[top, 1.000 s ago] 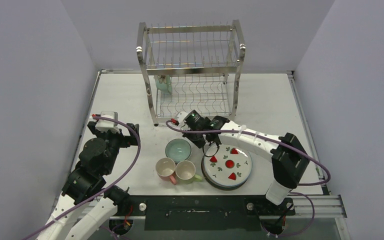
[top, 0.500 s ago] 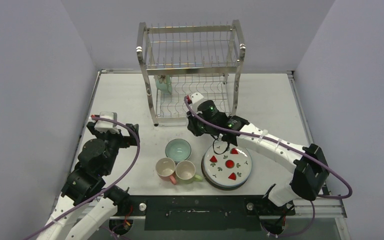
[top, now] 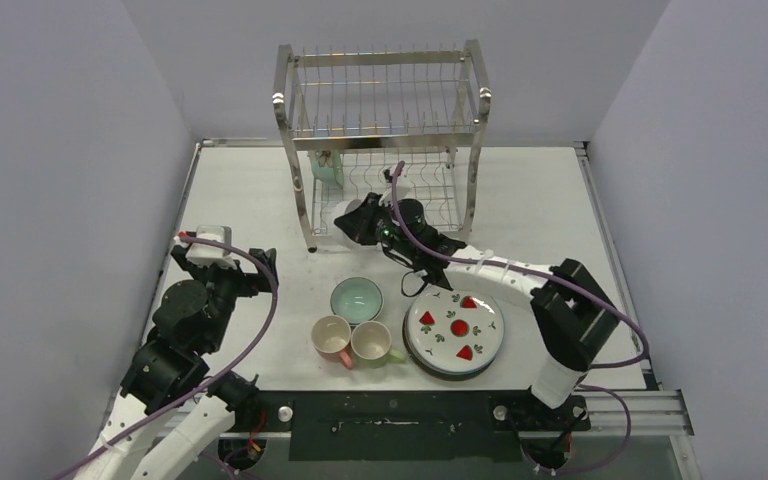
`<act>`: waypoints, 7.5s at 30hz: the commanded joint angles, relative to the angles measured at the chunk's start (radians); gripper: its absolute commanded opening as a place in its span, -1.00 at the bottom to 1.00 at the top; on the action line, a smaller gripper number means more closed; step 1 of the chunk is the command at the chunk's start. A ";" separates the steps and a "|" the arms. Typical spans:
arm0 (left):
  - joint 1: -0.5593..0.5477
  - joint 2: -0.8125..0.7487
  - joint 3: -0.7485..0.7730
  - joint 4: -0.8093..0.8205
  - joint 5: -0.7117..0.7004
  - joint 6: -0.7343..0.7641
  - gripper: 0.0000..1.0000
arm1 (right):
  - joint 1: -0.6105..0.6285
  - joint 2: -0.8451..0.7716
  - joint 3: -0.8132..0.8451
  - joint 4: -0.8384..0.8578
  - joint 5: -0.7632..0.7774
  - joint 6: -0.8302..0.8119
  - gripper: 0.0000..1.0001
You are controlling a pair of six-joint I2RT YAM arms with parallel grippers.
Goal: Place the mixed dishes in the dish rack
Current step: Pick up the bowl from the center of the board, then insert the bowl into the dish rack, then pick up the bowl from the center of the board.
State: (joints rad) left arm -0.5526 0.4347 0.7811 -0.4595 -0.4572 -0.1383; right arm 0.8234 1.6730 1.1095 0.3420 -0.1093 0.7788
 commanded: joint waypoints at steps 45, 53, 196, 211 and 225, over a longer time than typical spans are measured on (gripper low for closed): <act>-0.006 -0.031 0.030 0.040 0.006 0.000 0.93 | -0.166 0.663 0.376 0.767 -0.254 0.596 -1.00; -0.006 -0.028 0.029 0.041 0.007 0.000 0.93 | -0.188 0.657 0.327 0.772 -0.261 0.600 -1.00; 0.064 0.428 0.127 0.070 0.546 -0.260 0.79 | -0.007 -0.188 -0.147 -0.430 0.181 -0.156 -1.00; 0.016 0.580 0.164 0.042 0.557 -0.298 0.72 | -0.005 -0.124 -0.182 -0.300 0.183 -0.083 -0.99; 0.005 0.653 0.122 0.056 0.539 -0.362 0.53 | 0.023 -0.089 -0.170 -0.309 0.218 -0.093 -0.81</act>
State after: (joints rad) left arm -0.5381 1.0599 0.8890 -0.4431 0.0872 -0.4740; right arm 0.8276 1.6012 0.9009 -0.0975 0.0868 0.6567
